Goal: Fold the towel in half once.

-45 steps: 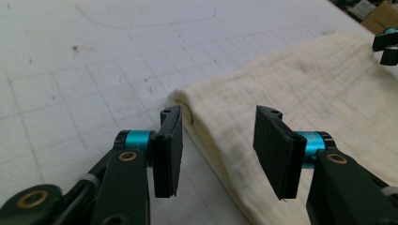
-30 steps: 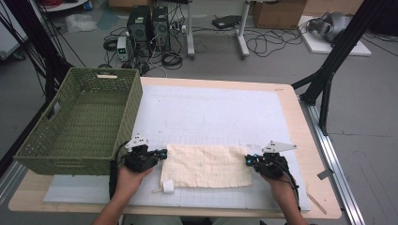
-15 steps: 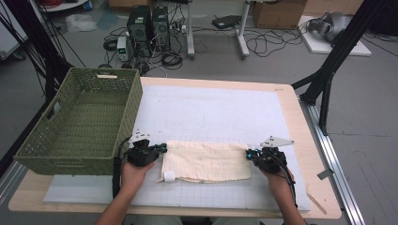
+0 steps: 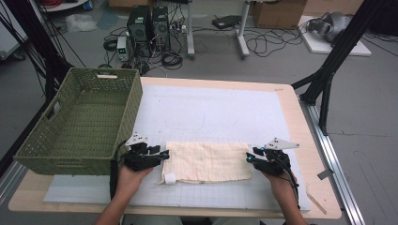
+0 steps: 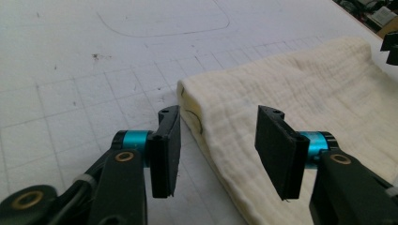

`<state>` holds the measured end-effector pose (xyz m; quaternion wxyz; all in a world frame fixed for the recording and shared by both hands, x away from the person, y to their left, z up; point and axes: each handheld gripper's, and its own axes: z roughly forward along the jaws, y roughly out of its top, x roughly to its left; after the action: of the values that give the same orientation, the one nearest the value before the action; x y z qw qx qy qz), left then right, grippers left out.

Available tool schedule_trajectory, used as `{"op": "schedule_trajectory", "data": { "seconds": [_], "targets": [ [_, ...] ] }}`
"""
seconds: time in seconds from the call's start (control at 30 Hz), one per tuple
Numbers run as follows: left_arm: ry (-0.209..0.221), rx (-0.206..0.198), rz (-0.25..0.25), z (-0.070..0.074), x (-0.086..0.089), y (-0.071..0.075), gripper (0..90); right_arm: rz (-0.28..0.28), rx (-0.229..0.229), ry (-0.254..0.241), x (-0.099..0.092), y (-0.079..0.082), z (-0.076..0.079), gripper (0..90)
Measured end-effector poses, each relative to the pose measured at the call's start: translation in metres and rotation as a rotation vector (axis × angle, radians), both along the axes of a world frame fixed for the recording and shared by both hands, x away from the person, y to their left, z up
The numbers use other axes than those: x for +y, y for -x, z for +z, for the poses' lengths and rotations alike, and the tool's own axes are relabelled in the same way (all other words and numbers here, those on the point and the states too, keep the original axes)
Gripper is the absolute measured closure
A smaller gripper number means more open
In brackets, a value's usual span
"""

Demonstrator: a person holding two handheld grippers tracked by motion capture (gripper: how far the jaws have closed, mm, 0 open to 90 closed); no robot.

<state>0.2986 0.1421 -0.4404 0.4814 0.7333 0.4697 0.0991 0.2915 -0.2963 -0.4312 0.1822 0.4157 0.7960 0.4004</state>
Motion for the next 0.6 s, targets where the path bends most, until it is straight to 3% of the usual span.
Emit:
{"op": "schedule_trajectory", "data": {
  "seconds": [0.13,0.2,0.27,0.33,0.47,0.6],
  "targets": [
    [0.004,-0.032,-0.014,0.002,-0.002,-0.002,49.4,-0.02,0.0,0.043,0.002,-0.001,-0.004,54.6],
    [-0.004,-0.054,-0.026,0.005,-0.005,-0.006,49.5,-0.038,-0.028,0.026,0.001,-0.003,0.002,61.2],
    [-0.014,-0.076,-0.032,0.007,-0.008,-0.012,50.6,-0.014,-0.057,0.009,0.003,-0.007,0.008,71.4],
    [-0.023,-0.102,-0.043,0.007,-0.011,-0.018,56.0,0.025,-0.047,0.003,0.01,-0.013,0.01,76.1],
    [-0.074,-0.092,-0.062,0.008,-0.022,-0.03,76.5,0.081,-0.007,0.04,0.034,-0.031,-0.001,76.3],
    [-0.142,-0.08,-0.07,0.002,-0.031,-0.036,80.9,0.043,0.024,0.083,0.041,-0.045,-0.015,73.3]
  ]
}}
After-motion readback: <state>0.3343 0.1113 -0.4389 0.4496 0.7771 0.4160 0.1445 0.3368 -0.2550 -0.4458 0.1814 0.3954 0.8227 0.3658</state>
